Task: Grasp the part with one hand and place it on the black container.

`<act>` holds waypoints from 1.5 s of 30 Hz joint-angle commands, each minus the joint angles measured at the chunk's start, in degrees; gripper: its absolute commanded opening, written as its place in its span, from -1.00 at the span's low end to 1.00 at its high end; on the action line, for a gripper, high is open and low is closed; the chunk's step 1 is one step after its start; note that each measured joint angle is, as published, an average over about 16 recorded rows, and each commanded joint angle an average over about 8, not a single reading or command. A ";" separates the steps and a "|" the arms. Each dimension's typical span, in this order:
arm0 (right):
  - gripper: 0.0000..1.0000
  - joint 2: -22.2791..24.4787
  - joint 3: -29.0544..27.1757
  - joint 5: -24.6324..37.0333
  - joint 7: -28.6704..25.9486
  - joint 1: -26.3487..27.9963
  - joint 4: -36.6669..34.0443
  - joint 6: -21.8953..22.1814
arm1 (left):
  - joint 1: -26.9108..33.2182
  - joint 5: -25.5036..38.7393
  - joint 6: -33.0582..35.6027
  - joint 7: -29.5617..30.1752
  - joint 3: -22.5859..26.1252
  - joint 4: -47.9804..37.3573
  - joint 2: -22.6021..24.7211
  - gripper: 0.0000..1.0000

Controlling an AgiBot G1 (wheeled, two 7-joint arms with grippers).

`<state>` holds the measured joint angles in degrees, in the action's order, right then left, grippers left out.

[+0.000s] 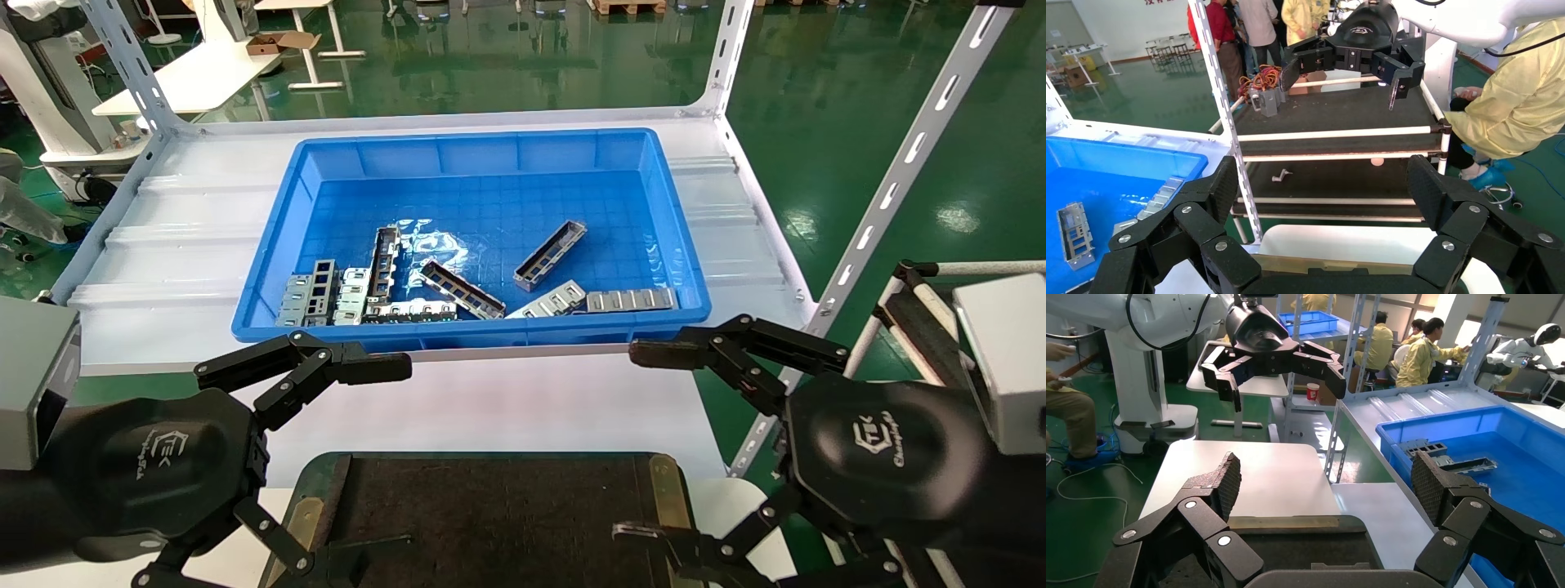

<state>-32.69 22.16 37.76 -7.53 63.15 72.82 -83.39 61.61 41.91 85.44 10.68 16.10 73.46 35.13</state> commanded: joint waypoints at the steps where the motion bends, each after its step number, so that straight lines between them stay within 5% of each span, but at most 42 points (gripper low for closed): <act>1: 1.00 0.00 0.00 0.00 0.00 0.00 0.00 0.00 | 0.00 -0.04 0.06 0.03 -0.01 -0.01 -0.03 1.00; 23: 1.00 0.00 0.02 0.00 0.01 0.02 -0.02 -0.01 | 2.64 7.22 -6.42 -1.11 2.74 -1.84 5.15 1.00; 45: 1.00 0.00 0.03 -0.01 0.02 0.02 -0.02 -0.01 | 12.73 21.41 -18.53 -3.29 9.08 -15.65 19.16 1.00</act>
<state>-32.69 22.19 37.75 -7.52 63.17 72.80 -83.39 74.23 63.16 66.76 7.33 25.10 57.81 54.39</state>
